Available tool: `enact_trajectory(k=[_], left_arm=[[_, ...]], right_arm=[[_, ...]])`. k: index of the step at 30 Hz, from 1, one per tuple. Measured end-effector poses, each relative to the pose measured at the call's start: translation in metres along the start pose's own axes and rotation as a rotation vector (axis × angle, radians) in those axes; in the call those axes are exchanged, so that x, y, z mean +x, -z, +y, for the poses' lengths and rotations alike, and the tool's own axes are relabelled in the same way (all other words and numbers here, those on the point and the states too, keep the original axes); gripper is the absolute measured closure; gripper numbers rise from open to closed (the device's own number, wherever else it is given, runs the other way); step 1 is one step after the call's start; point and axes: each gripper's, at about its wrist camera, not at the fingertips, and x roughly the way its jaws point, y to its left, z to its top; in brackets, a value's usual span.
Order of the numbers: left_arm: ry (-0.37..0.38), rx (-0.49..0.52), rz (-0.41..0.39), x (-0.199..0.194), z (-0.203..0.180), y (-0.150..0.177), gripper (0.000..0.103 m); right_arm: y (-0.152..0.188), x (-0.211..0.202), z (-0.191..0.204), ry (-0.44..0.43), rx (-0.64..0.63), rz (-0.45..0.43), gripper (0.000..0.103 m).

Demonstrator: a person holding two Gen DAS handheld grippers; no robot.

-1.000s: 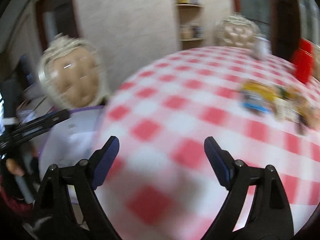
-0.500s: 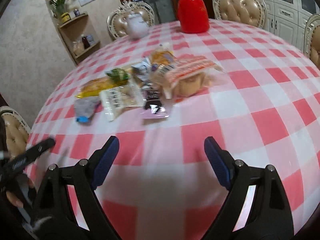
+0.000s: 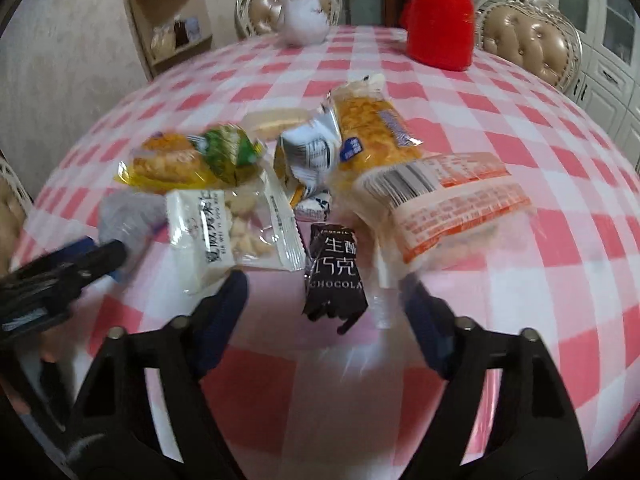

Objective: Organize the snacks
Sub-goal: 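Grasp the chocolate bar with the right gripper while the left gripper grasps another clear blue-trim bag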

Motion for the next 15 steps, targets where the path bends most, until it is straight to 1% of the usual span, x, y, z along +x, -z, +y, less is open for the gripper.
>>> enact_trajectory(k=[1, 2, 3, 4, 7, 10, 14, 15], left_arm=[[0.003, -0.001, 0.0, 0.0, 0.0, 0.0, 0.017], [0.005, -0.003, 0.003, 0.0, 0.001, -0.001, 0.017], [0.007, -0.006, 0.006, 0.001, 0.002, -0.001, 0.017], [0.012, -0.007, 0.01, 0.001, 0.002, -0.001, 0.017], [-0.001, -0.005, 0.0, 0.006, 0.0, -0.004, 0.017], [-0.018, 0.018, 0.006, 0.018, -0.008, -0.013, 0.017], [-0.109, 0.123, 0.051, 0.034, -0.023, -0.018, 0.017], [-0.121, 0.143, 0.056, 0.036, -0.025, -0.017, 0.017]], right_arm=[[0.001, 0.002, -0.001, 0.004, 0.004, 0.009, 0.037], [0.002, 0.0, -0.004, 0.02, 0.003, 0.001, 0.053], [0.004, -0.002, -0.006, 0.05, -0.015, 0.009, 0.065], [0.006, -0.004, -0.007, 0.06, -0.026, 0.012, 0.065], [0.015, -0.017, -0.017, 0.017, -0.007, 0.026, 0.067], [0.017, -0.027, -0.017, 0.005, -0.017, 0.019, 0.07], [0.02, -0.026, -0.015, -0.021, -0.021, 0.03, 0.07], [0.02, -0.026, -0.014, -0.021, -0.026, 0.032, 0.07]])
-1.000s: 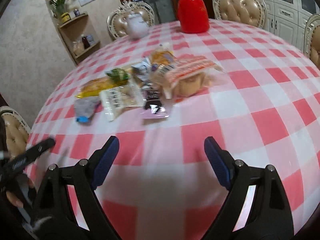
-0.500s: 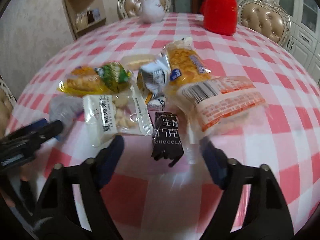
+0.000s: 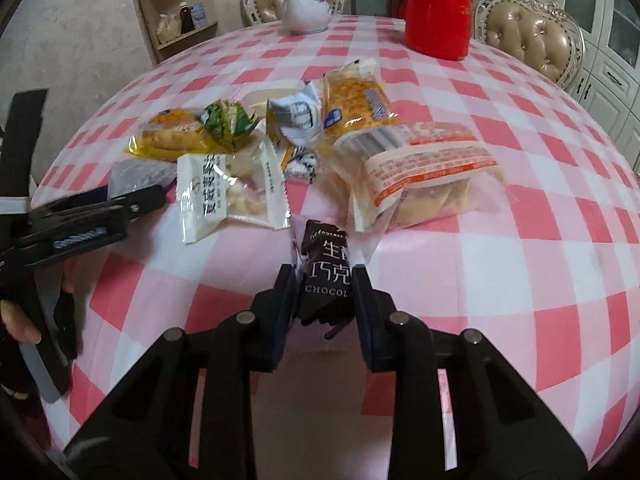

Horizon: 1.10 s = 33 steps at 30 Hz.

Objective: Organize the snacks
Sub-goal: 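Grasp the chocolate bar with the right gripper while the left gripper grasps another clear blue-trim bag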

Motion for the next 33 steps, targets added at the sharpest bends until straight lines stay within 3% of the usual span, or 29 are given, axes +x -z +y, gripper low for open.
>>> enact_trajectory(k=[2, 5, 18, 22, 27, 33], left_arm=[[-0.015, 0.014, -0.015, -0.003, 0.001, 0.001, 0.039], [0.0, 0.033, -0.019, -0.007, 0.007, 0.004, 0.05], [0.079, 0.031, -0.007, -0.024, 0.01, 0.013, 0.051], [0.093, -0.001, -0.061, -0.039, 0.018, 0.012, 0.051], [0.08, -0.074, -0.126, -0.059, 0.04, 0.025, 0.051], [0.054, -0.138, -0.2, -0.091, 0.058, 0.049, 0.051]], right_arm=[[-0.002, 0.003, 0.002, 0.001, -0.009, 0.0, 0.07], [0.0, 0.004, 0.002, -0.012, -0.004, 0.0, 0.07], [0.0, 0.009, 0.012, 0.019, -0.045, -0.032, 0.07], [0.0, 0.008, 0.003, -0.045, -0.009, -0.046, 0.072], [0.002, 0.0, -0.023, -0.157, 0.125, -0.104, 0.072], [0.024, -0.021, -0.012, -0.168, 0.183, -0.121, 0.072]])
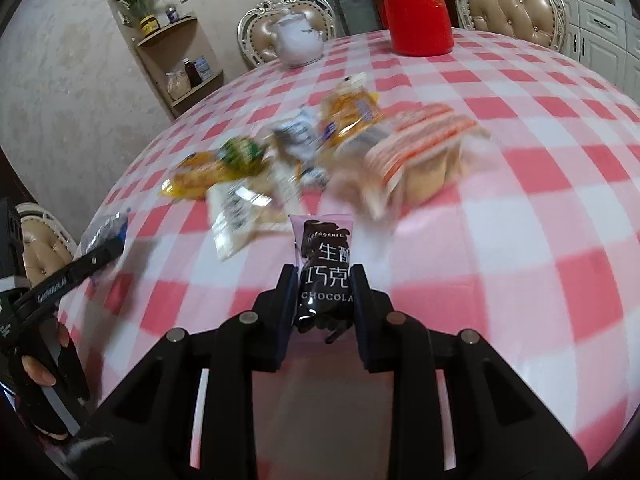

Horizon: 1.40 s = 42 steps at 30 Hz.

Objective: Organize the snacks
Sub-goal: 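Grasp the chocolate bar with the right gripper while the left gripper grasps another clear blue-trim bag, then carry the chocolate bar and blue-trim bag to the white box and open both grippers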

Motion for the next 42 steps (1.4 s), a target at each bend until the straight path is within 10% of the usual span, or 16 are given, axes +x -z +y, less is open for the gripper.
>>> enact_trajectory(k=[42], left_arm=[[-0.178, -0.064, -0.146, -0.184, 0.115, 0.104, 0.051]], right_arm=[[0.102, -0.022, 0.223, -0.372, -0.23, 0.032, 0.072]])
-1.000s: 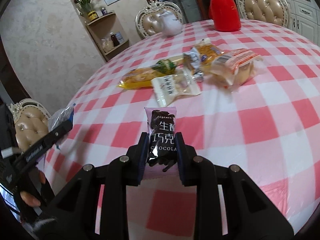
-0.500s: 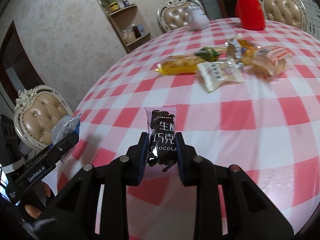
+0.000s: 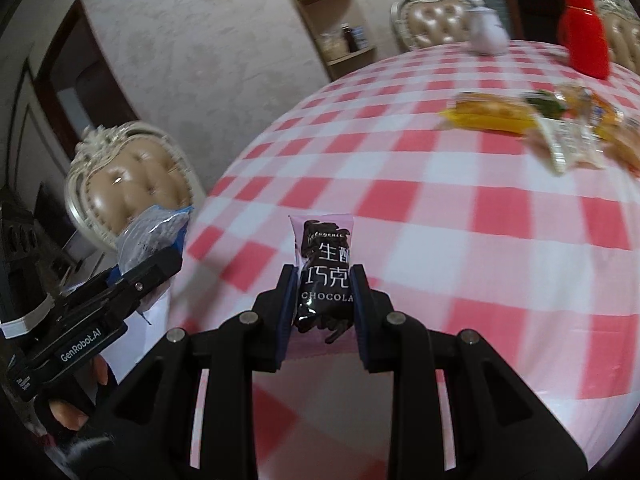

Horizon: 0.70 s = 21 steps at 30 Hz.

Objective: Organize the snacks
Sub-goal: 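Carry the chocolate bar and blue-trim bag to the white box and open both grippers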

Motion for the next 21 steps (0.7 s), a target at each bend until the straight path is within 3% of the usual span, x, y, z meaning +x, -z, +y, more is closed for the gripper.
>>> enact_trajectory(k=[14, 21], left_arm=[[-0.15, -0.088, -0.023, -0.043, 0.096, 0.016, 0.051], [-0.265, -0.141, -0.02, -0.051, 0.142, 0.026, 0.051]], right_arm=[[0.03, 0.041, 0.123, -0.145, -0.227, 0.102, 0.072], [0.054, 0.056, 0.181, -0.199, -0.362, 0.162, 0.072]])
